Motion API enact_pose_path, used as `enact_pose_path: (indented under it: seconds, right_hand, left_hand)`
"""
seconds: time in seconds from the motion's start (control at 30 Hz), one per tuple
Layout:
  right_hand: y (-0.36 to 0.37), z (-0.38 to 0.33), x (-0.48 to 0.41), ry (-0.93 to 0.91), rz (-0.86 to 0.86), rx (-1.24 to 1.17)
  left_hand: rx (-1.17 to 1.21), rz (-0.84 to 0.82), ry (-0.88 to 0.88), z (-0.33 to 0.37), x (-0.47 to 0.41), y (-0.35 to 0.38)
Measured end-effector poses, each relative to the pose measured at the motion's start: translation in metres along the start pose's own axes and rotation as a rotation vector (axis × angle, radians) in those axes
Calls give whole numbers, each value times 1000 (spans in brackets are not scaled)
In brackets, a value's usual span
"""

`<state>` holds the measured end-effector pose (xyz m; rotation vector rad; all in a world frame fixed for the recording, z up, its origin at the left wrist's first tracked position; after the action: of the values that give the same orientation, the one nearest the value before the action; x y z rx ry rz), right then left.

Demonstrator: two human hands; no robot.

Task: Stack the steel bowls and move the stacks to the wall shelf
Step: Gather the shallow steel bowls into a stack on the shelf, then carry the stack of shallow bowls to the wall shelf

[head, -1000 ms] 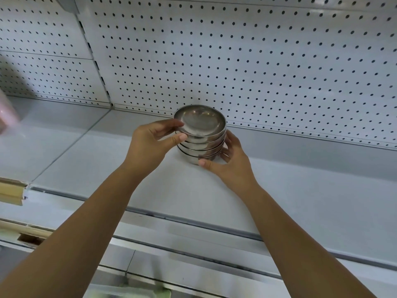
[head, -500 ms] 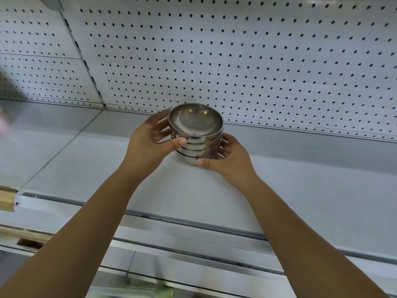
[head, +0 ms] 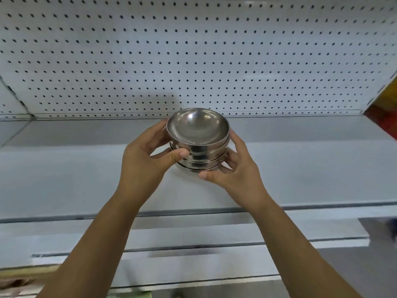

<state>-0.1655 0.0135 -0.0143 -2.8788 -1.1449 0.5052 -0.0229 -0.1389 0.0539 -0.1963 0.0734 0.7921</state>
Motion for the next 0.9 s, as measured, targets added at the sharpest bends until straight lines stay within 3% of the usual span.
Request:
enact_pose_path:
  seconds: [0.37,0.63,0.9]
  right_hand:
    - [-223,-32,134,-10,306,111]
    - [-405,-58,284,13,619,207]
    - [-538,-76,414,73,939,305]
  left_hand:
    - [123,-292,7,55,80,223]
    - [153,-608,40,95,179,429]
    - [196,-938,22,126,264,609]
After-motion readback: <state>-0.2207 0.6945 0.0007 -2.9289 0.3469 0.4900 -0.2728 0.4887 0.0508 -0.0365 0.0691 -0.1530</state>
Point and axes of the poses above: each hand's wrist, its own x-axis away from the middle knuckle, its own y-axis out of the palm, z = x × y, the point moved 9 cm from there along -x, towards the middle knuckle, and after that the axes turned 11 degrees about -y, right-handed, at the moved point
